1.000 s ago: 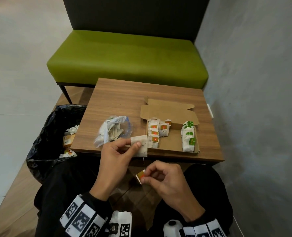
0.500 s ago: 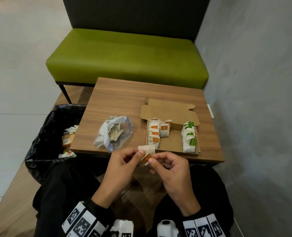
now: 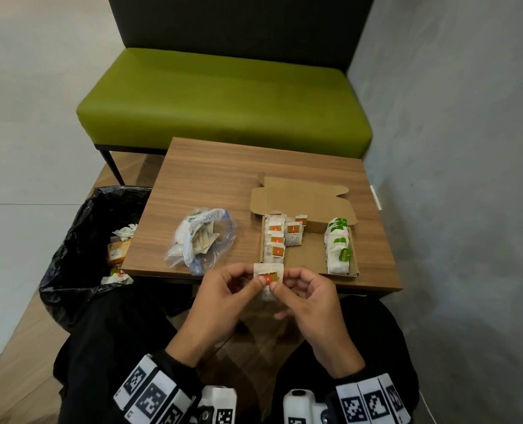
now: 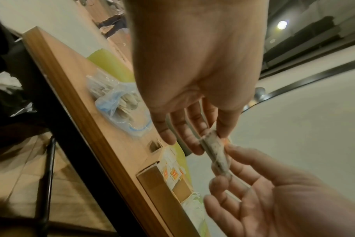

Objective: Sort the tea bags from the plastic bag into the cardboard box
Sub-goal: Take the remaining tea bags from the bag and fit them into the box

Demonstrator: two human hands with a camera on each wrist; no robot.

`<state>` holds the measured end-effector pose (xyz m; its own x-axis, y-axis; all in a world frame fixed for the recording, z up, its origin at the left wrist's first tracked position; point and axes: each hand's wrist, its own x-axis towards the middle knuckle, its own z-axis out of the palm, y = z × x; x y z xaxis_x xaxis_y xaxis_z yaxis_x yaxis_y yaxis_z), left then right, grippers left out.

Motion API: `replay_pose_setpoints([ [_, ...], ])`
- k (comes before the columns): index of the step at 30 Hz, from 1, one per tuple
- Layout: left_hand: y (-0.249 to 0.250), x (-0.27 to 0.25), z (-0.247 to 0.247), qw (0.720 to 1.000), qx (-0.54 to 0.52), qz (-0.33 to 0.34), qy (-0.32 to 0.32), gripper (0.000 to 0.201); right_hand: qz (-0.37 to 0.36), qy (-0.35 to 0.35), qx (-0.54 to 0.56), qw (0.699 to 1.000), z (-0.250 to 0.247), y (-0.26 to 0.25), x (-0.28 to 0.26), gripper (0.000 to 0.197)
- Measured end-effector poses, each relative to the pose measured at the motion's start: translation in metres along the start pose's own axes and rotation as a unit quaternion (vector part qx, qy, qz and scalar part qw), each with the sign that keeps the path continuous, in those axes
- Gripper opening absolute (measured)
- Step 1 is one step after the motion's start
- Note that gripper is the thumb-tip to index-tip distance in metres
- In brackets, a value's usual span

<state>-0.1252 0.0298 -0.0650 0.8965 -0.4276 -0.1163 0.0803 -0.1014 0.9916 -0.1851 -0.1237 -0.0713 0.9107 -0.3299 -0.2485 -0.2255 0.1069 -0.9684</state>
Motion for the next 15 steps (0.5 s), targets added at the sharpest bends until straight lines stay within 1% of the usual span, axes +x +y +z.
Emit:
replay_pose_setpoints([
  [2,0.0,0.007,0.001,0.999,0.037,0.023,-0.006,0.018,-0.007,-0.002,-0.044,0.999,-0.004,-0.003,0.006,0.009],
  [5,-0.003,0.023,0.008,0.994,0.094,0.047,0.012,0.021,-0.027,0.005,-0.102,0.994,-0.013,-0.009,0.021,0.01],
  [7,-0.008,0.036,0.012,0.987,0.15,0.048,0.03,0.024,-0.03,0.032,-0.124,0.991,-0.023,-0.013,0.037,0.011],
  [8,-0.01,0.042,0.013,0.983,0.176,0.037,0.026,0.026,-0.03,0.056,-0.132,0.989,-0.028,-0.014,0.048,0.011],
  [10,-0.016,0.051,0.016,0.968,0.25,0.007,-0.01,0.034,-0.027,0.109,-0.159,0.981,-0.041,-0.014,0.072,0.008],
  [12,-0.023,0.056,0.018,0.939,0.339,-0.004,-0.049,0.043,-0.01,0.145,-0.197,0.969,-0.05,-0.01,0.097,0.007],
  [13,-0.025,0.057,0.018,0.931,0.36,-0.008,-0.061,0.045,0.005,0.151,-0.215,0.965,-0.053,-0.007,0.109,0.007],
  [15,-0.029,0.058,0.018,0.926,0.37,-0.018,-0.071,0.048,0.044,0.138,-0.244,0.959,-0.053,0.002,0.13,0.008],
])
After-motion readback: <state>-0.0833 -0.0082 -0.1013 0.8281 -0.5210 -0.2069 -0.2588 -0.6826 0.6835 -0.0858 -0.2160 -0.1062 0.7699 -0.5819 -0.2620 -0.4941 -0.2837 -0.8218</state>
